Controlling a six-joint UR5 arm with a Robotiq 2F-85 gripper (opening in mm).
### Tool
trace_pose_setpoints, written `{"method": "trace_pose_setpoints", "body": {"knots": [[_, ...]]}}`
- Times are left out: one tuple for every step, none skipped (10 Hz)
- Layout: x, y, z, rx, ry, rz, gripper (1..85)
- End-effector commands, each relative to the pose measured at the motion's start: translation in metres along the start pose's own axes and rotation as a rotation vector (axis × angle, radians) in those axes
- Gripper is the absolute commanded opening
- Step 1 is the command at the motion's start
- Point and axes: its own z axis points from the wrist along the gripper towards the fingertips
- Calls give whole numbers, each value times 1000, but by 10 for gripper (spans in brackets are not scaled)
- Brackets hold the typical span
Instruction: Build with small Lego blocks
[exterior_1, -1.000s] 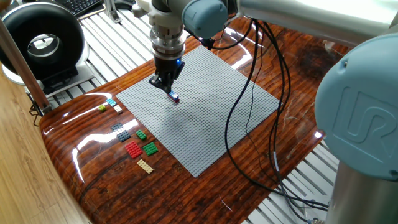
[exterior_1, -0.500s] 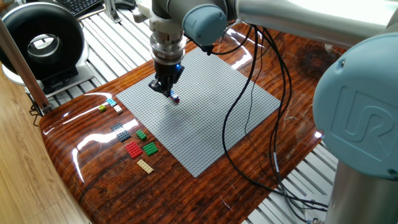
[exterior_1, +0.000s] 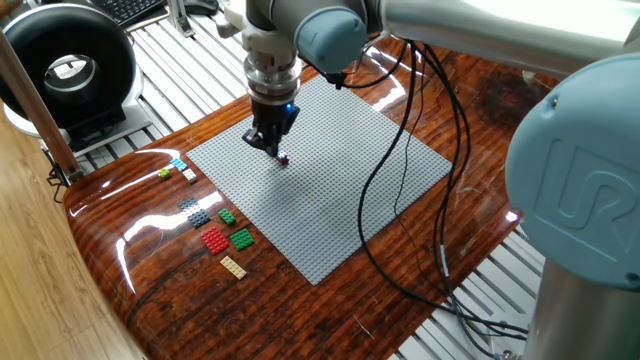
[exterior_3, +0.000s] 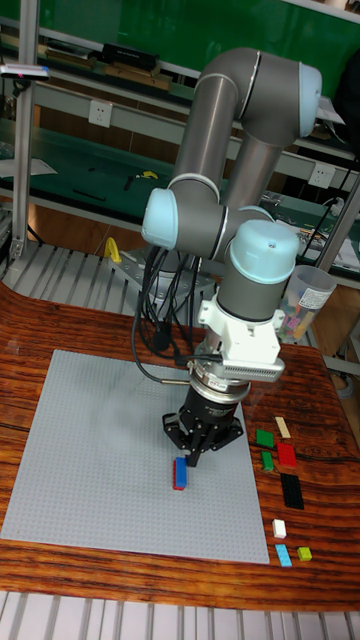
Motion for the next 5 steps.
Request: {"method": "trace_pose_setpoints", "body": {"knots": [[2, 2, -2, -8, 6, 20, 13], [1, 4, -2, -10, 4, 21, 13], [-1, 7, -3, -12, 4, 26, 13], [-3, 10, -5, -14, 4, 29, 13], [-7, 12, -5, -15, 1, 29, 13]]}}
